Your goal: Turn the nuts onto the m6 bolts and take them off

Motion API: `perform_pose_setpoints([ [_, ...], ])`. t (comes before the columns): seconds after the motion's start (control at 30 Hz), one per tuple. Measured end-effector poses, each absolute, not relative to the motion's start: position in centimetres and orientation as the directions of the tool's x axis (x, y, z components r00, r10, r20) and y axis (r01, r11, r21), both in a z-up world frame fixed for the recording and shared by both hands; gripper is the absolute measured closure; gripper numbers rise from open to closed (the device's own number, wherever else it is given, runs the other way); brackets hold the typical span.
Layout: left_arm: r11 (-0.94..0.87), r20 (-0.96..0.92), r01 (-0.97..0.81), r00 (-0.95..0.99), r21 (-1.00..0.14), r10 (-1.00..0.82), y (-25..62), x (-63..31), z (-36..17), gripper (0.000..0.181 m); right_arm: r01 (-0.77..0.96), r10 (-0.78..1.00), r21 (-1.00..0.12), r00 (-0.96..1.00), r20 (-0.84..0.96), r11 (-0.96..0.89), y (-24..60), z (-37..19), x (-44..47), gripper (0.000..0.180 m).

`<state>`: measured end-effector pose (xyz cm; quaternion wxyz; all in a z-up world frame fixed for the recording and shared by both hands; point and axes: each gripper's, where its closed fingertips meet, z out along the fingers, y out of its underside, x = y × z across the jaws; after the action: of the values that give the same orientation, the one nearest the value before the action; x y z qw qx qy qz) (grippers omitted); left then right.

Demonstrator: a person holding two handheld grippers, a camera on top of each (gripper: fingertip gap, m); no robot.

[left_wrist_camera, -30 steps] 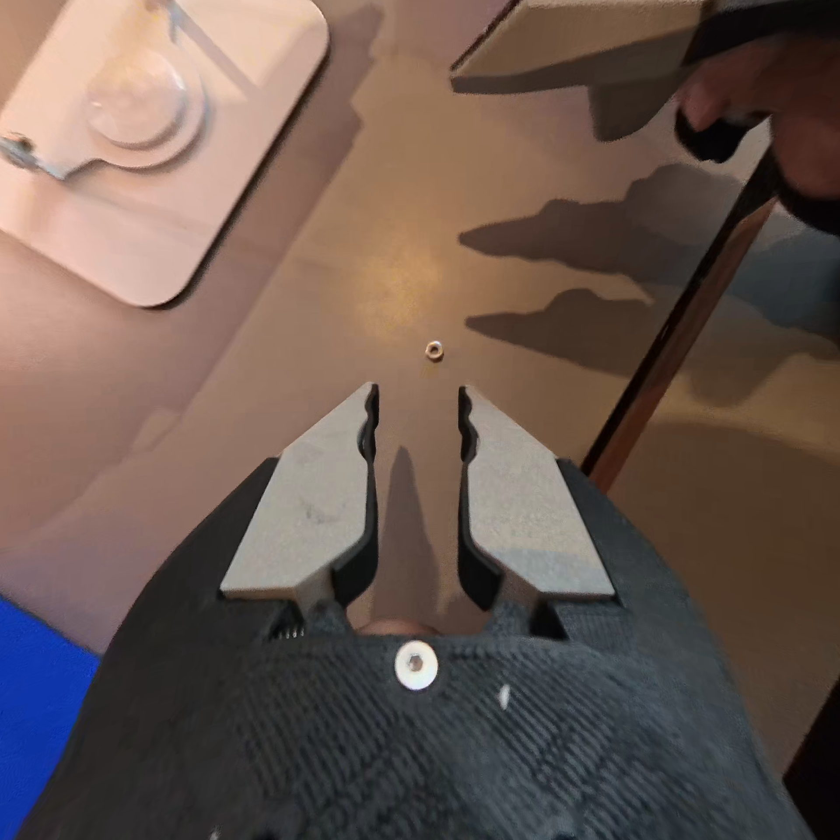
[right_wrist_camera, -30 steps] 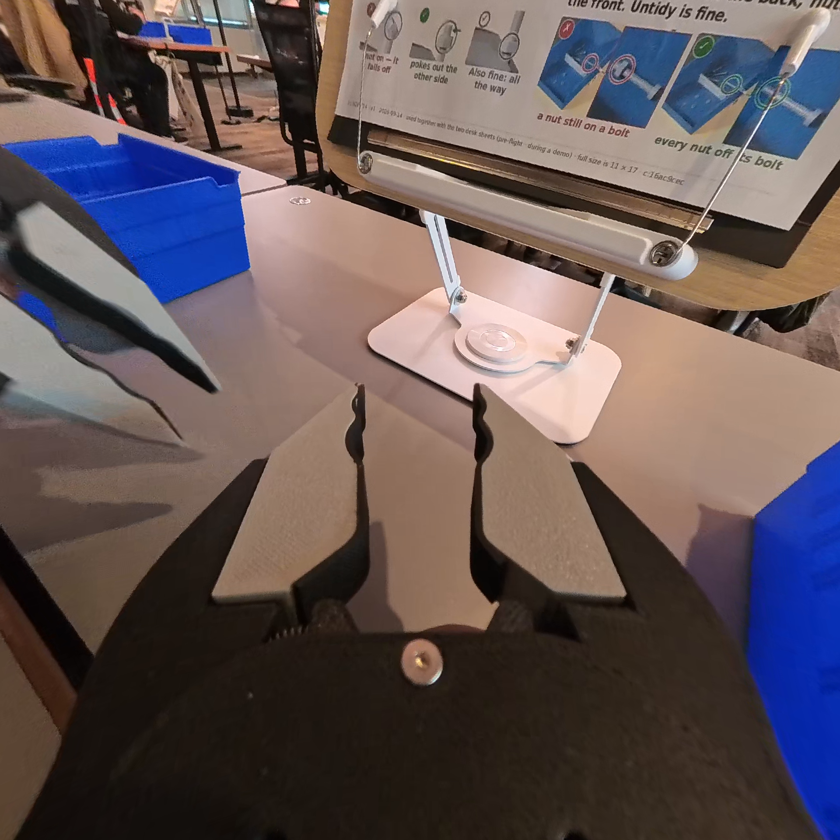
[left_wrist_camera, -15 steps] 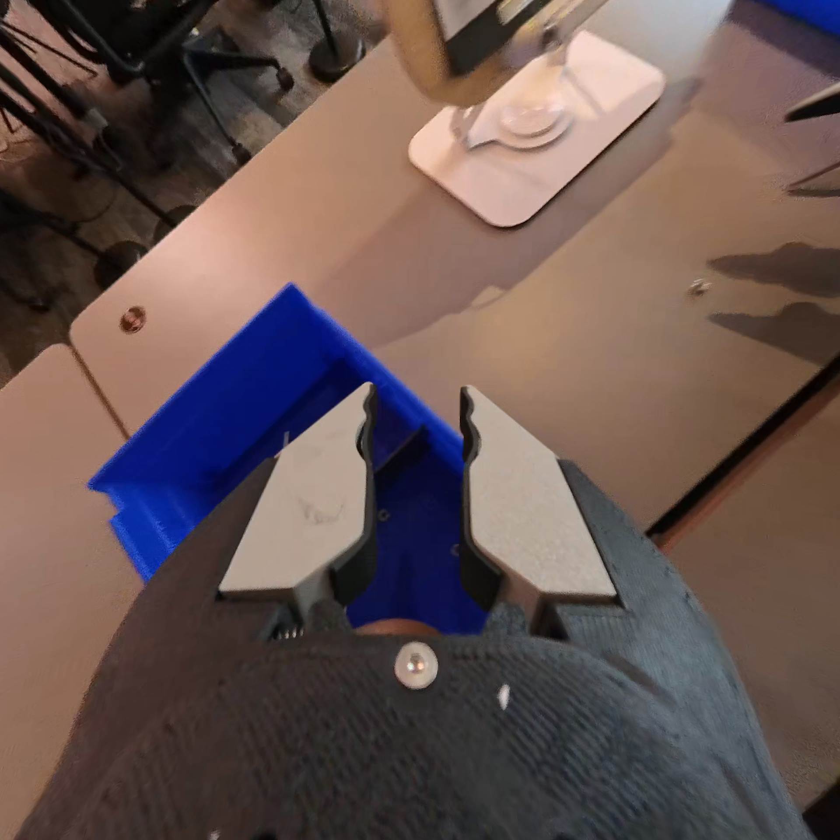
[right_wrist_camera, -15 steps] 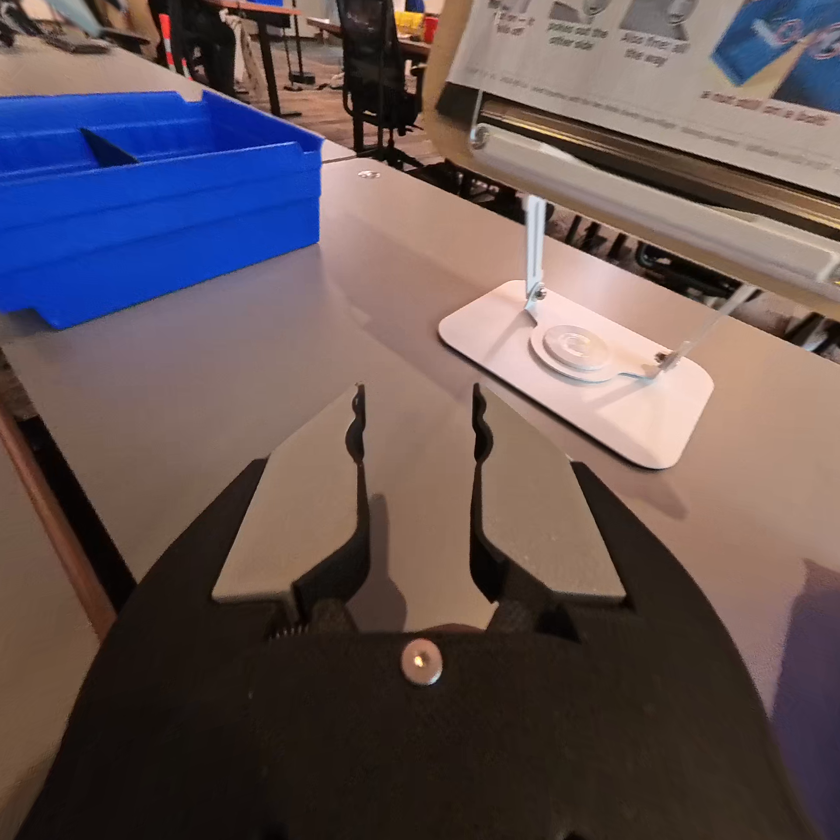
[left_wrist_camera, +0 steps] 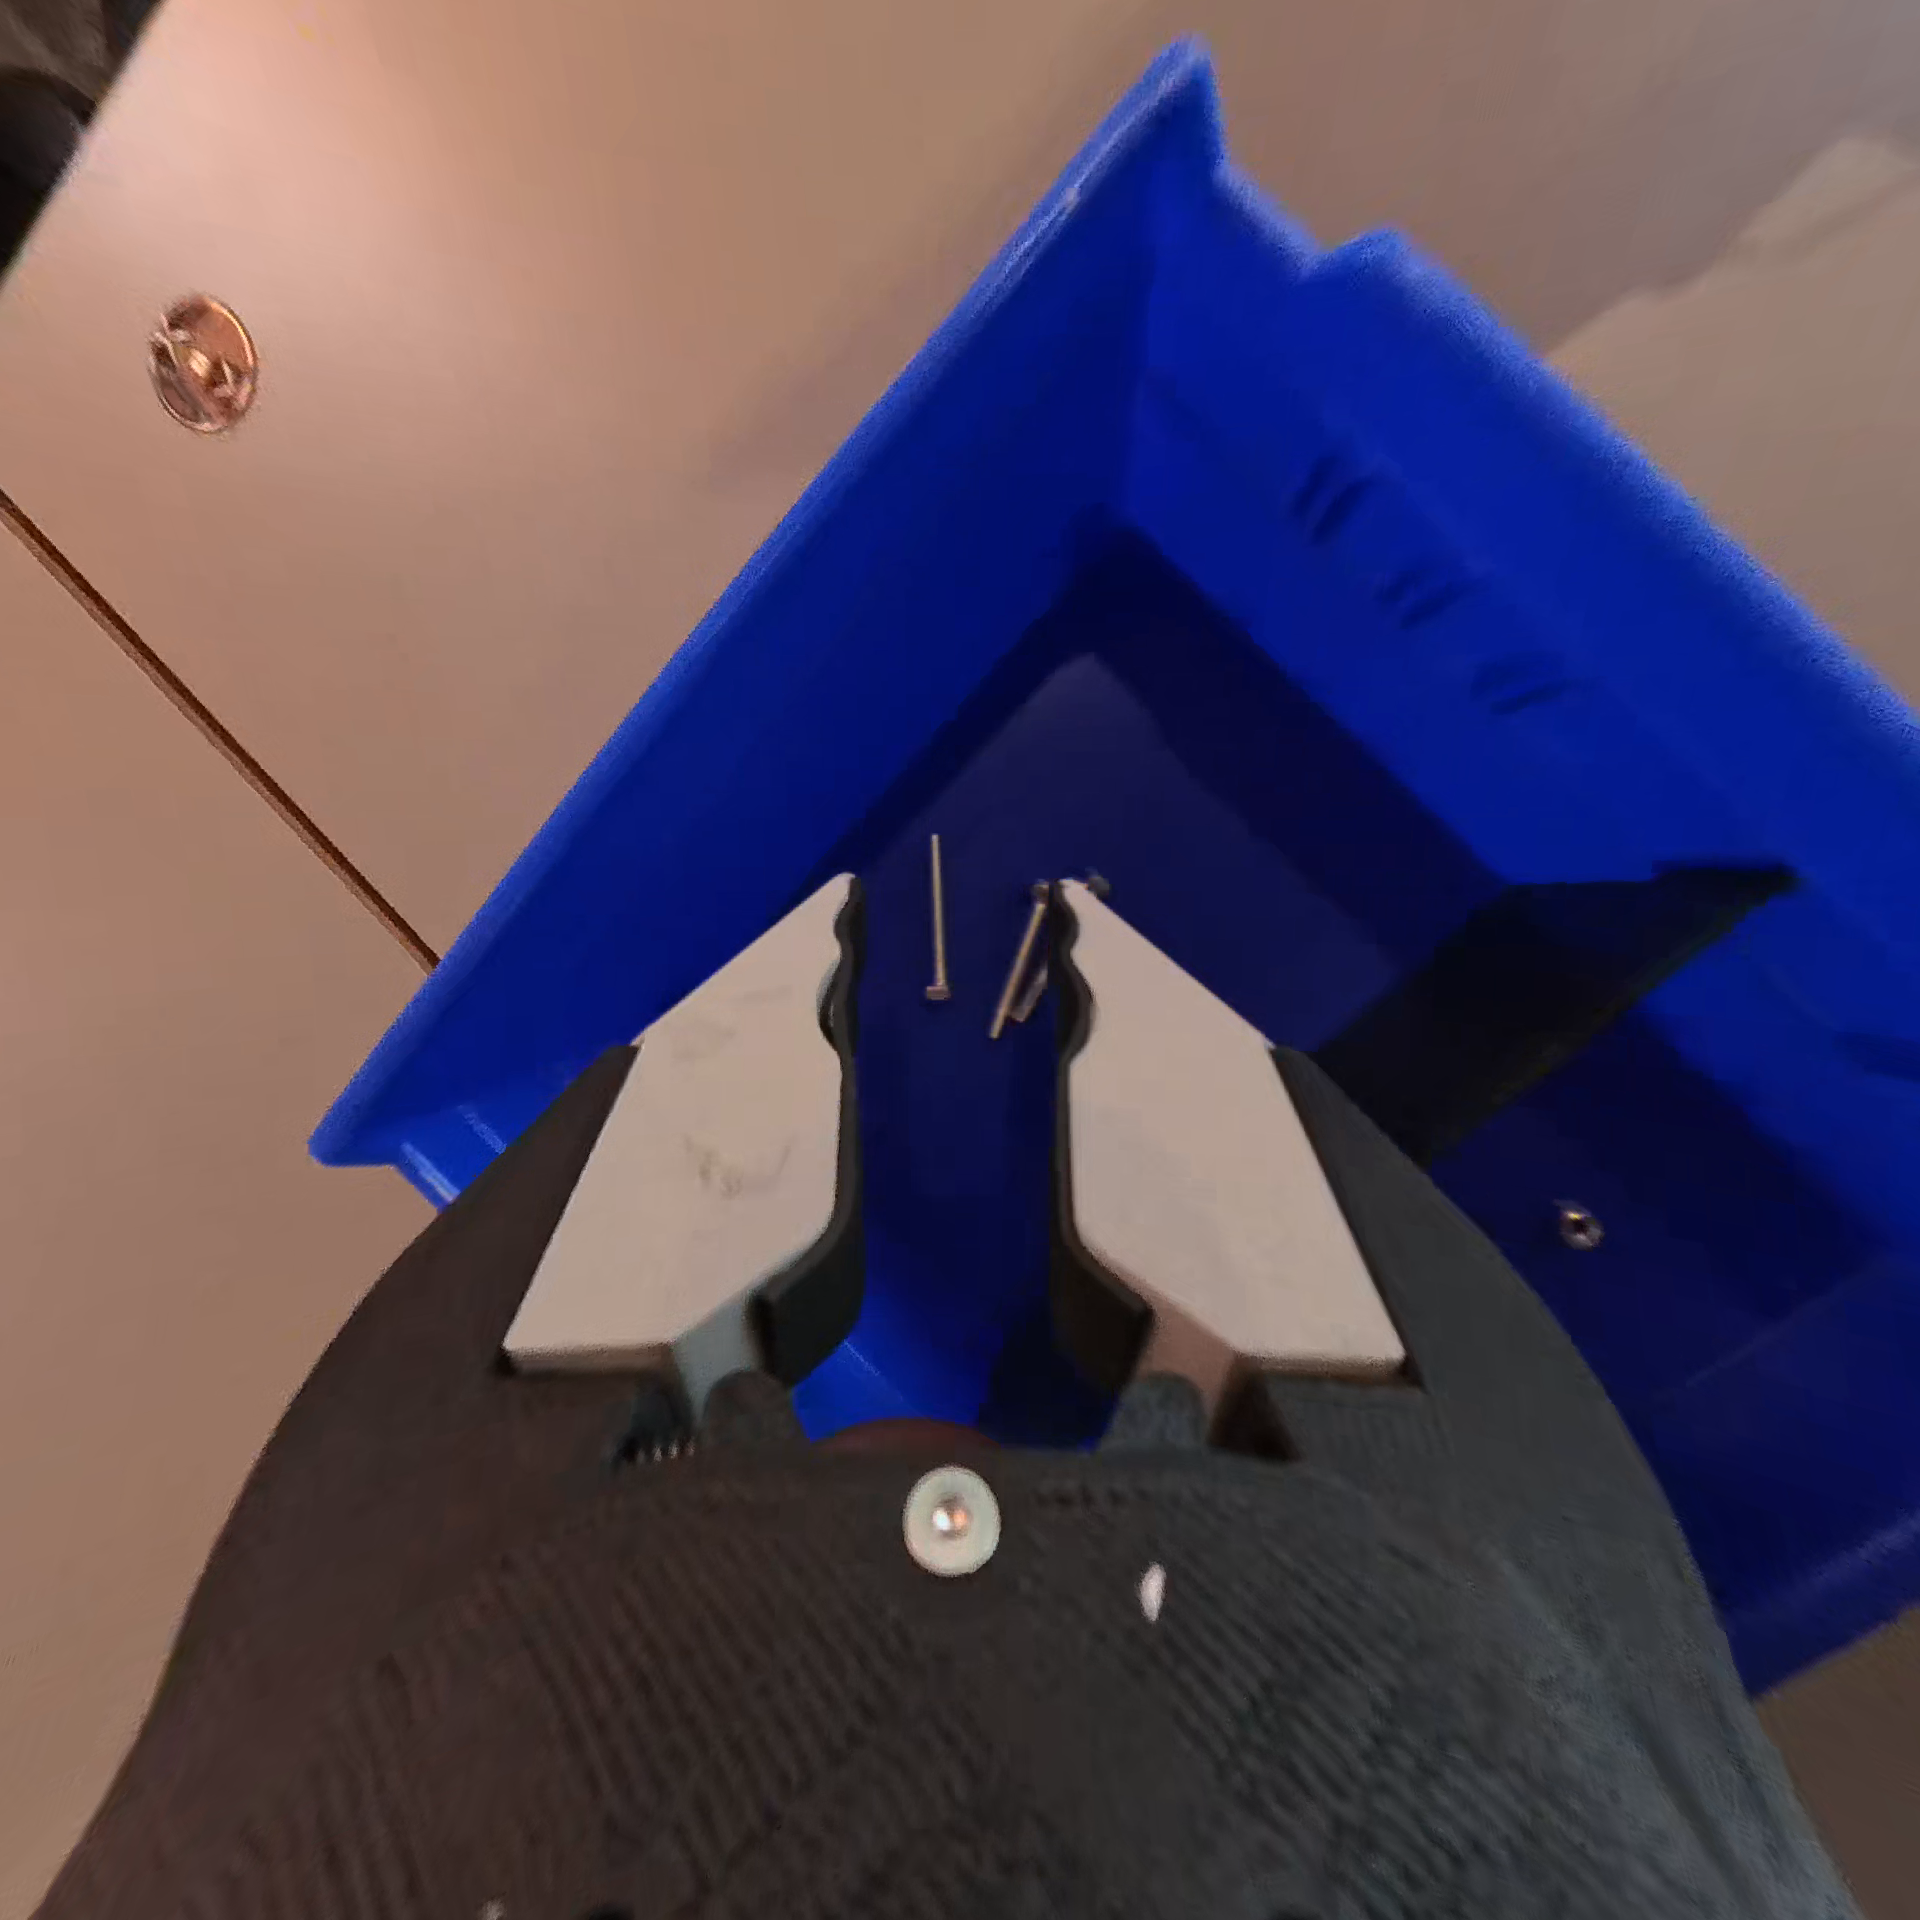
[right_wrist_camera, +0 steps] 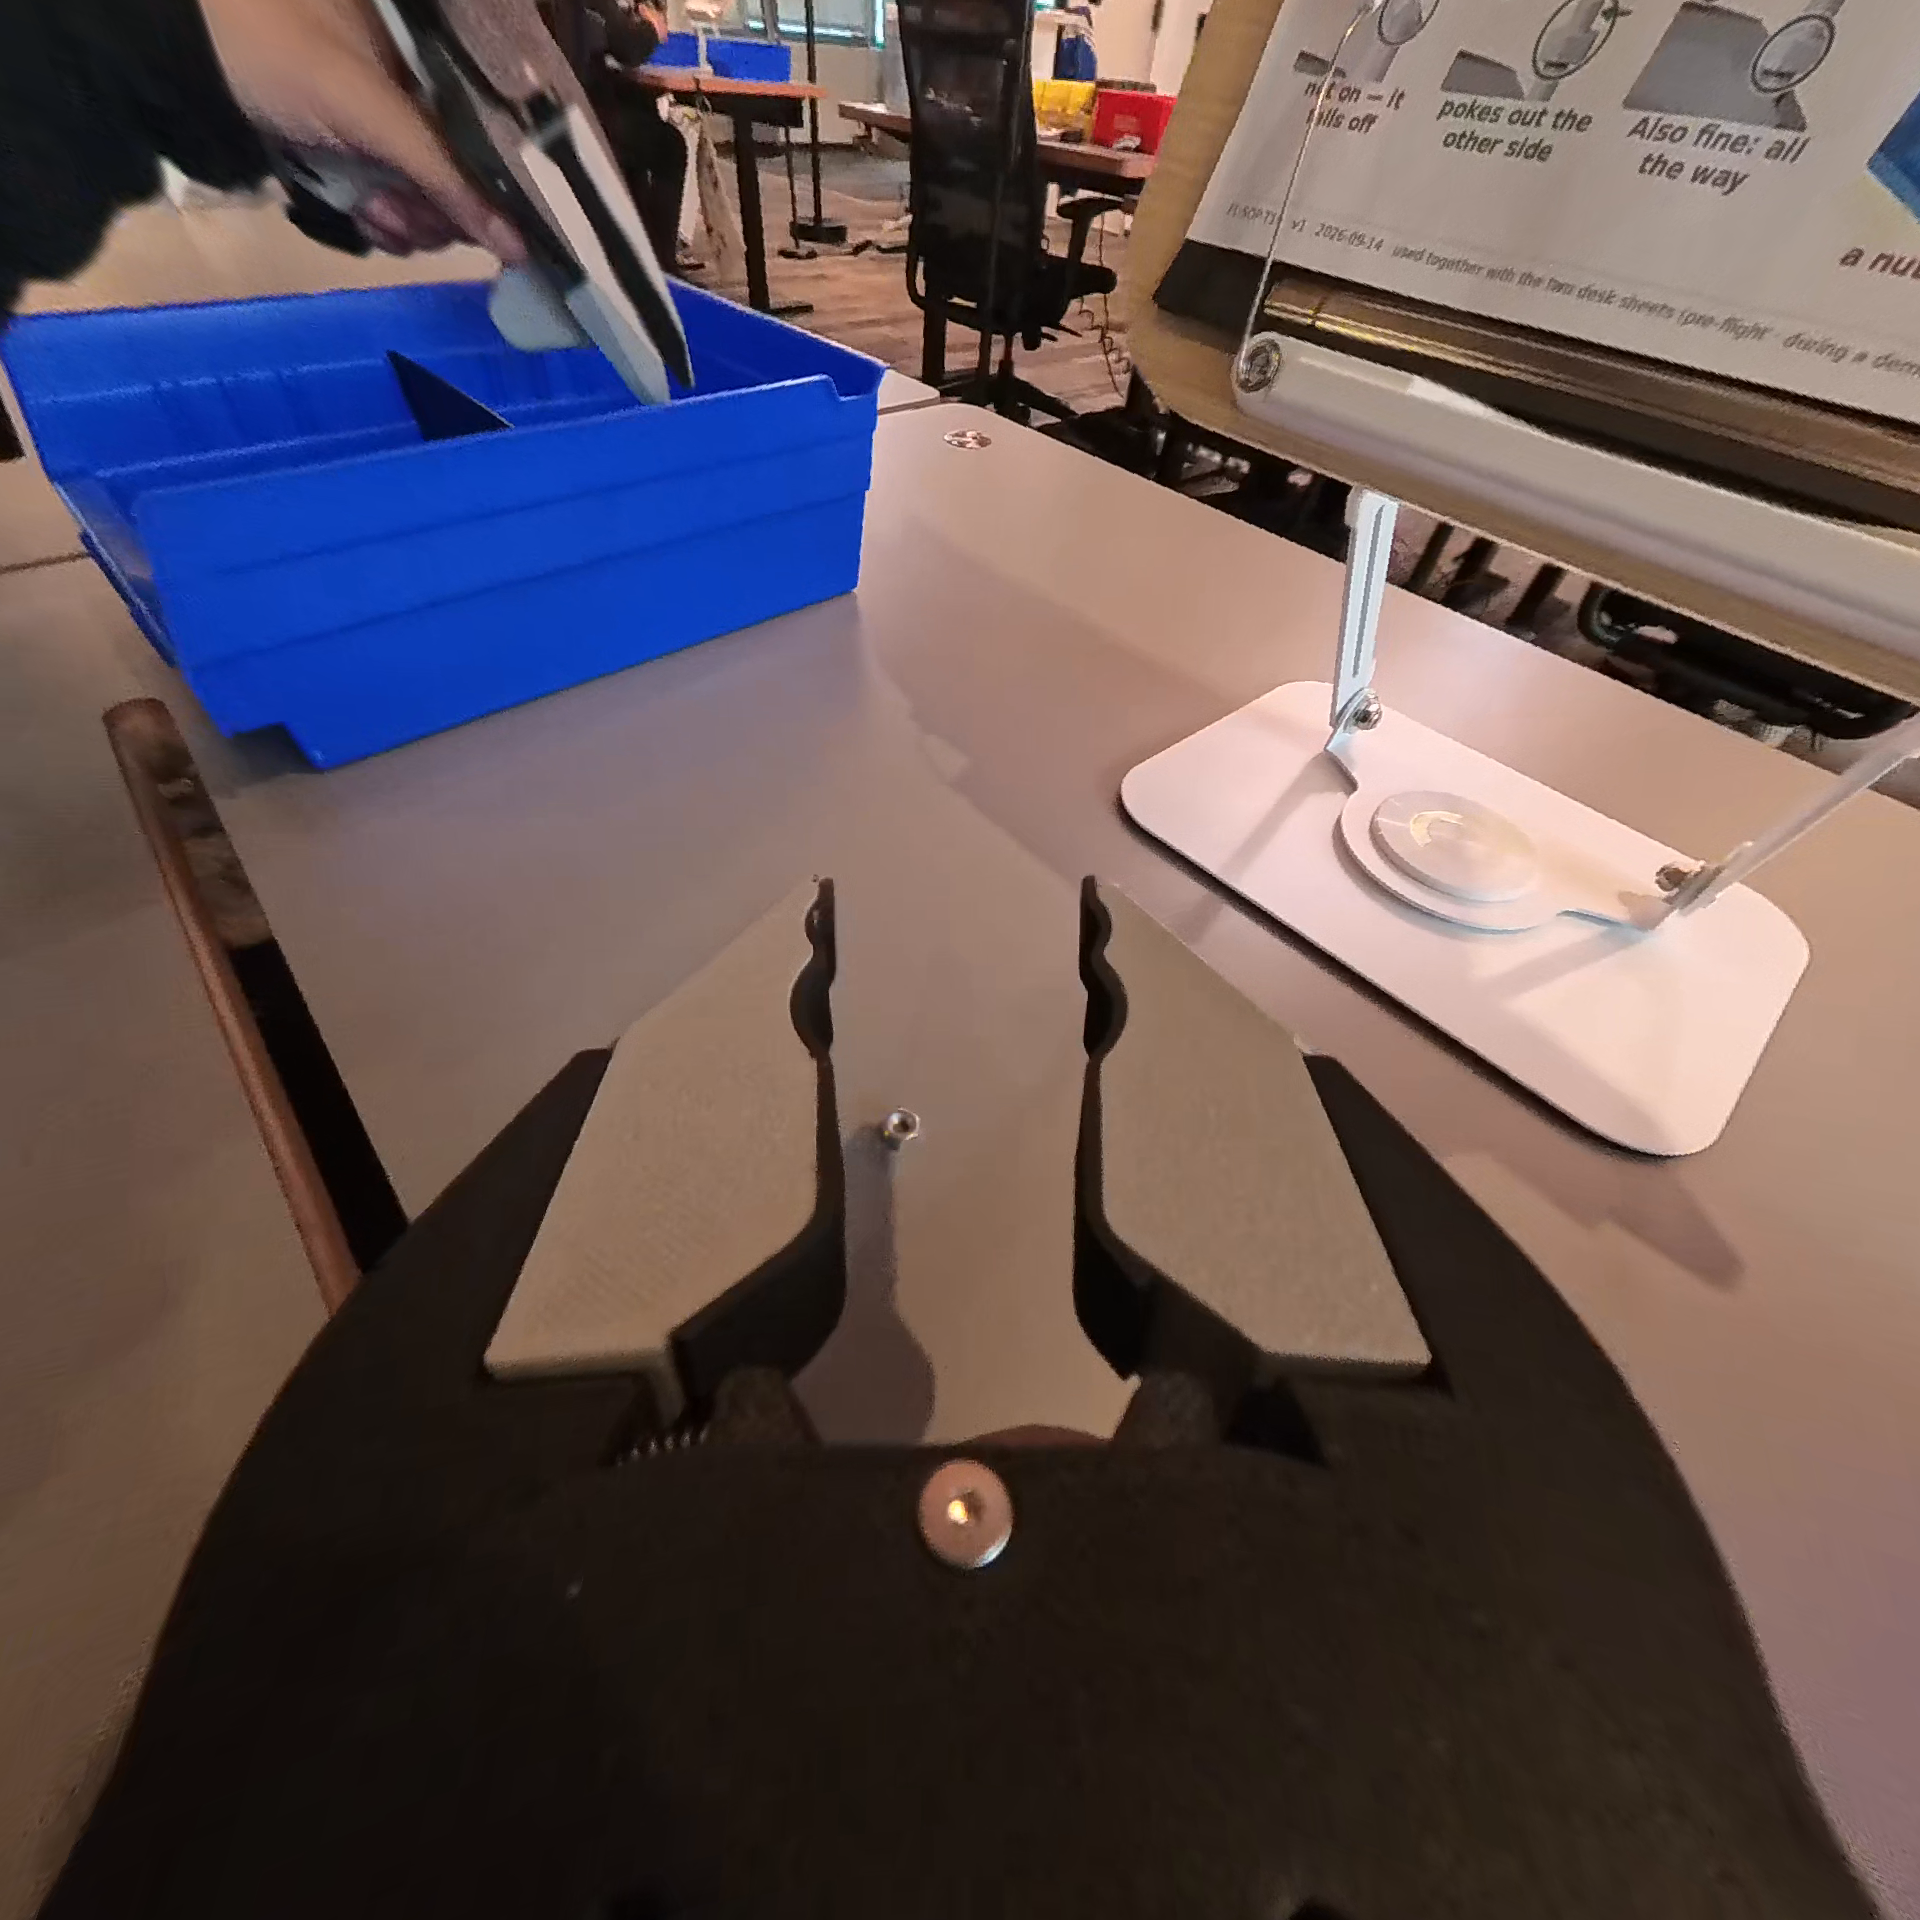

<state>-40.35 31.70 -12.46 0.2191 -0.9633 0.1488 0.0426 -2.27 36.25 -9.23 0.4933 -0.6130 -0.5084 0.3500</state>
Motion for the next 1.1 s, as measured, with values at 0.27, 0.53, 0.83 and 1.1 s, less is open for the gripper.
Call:
perform_pose_setpoints([
  [0.27,-0.918,-0.226,-0.332,0.932,-0.216,-0.284,31.7,-42.7,-17.2,0.150,0.256,0.967,-0.966,0.234,0.097,0.035,35.7,-8.1,-2.1,0.136],
  [0.53,-0.941,-0.109,-0.295,0.954,-0.165,-0.280,31.6,-41.4,-19.0,0.177,0.219,0.967,-0.974,0.234,0.102,0.050,35.3,-6.9,-1.8,0.137],
  [0.83,-0.939,-0.166,-0.297,0.948,-0.173,-0.270,31.3,-41.2,-17.6,0.178,0.211,0.963,-0.975,0.239,0.127,0.076,35.3,-6.6,-1.7,0.139],
  [1.1,-0.807,-0.156,-0.254,0.967,-0.534,-0.202,32.4,-36.9,-6.5,0.178,0.226,0.964,-0.973,0.245,0.098,0.042,35.9,-7.4,-1.6,0.139],
])
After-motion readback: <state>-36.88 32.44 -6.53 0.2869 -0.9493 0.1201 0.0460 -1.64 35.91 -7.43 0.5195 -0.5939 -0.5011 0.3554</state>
